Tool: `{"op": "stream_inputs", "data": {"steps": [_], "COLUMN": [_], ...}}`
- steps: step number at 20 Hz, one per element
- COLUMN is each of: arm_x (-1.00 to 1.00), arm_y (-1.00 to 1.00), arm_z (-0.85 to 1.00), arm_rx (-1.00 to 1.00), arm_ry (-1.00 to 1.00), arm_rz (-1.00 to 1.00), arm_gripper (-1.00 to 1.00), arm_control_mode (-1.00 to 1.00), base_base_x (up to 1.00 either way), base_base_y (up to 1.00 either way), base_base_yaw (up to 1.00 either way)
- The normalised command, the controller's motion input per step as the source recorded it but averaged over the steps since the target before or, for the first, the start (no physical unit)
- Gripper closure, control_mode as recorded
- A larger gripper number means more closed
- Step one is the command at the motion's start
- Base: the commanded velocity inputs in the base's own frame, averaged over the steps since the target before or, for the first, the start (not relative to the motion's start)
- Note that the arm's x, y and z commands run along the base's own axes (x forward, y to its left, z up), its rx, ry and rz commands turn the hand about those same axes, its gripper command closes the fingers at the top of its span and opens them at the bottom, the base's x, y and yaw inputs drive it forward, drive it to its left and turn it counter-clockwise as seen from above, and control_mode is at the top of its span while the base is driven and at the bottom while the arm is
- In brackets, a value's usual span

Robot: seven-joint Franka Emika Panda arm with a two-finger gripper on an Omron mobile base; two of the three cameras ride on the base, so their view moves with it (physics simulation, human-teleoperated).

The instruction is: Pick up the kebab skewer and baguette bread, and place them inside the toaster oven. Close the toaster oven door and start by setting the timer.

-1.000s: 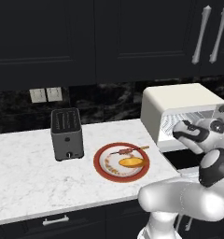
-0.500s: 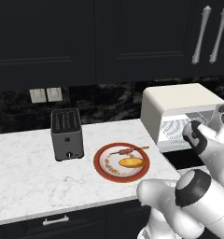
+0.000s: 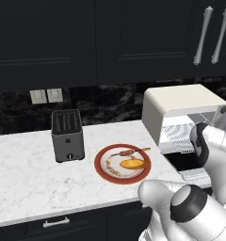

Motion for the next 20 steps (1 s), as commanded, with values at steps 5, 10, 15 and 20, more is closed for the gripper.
{"op": "stream_inputs", "data": {"steps": [5,10,15,20], "arm_x": [-0.32,-0.16,-0.08,-0.26], "arm_y": [-0.01,0.06,0.45,0.92], "arm_z": [0.32,0.94,0.76,0.24], "arm_rx": [0.07,0.21,0.16,0.01], "arm_ry": [0.08,0.01,0.09,0.18], "arm_rz": [0.04,0.0,0.0,0.01], "arm_gripper": [-1.0,-1.0,-1.0,-1.0], "arm_control_mode": [-1.0,-1.0,-1.0,-1.0], "base_base_x": [0.0,0.0,0.0,0.0], "base_base_y": [0.0,0.0,0.0,0.0], "base_base_yaw": [0.0,0.0,0.0,0.0]}}
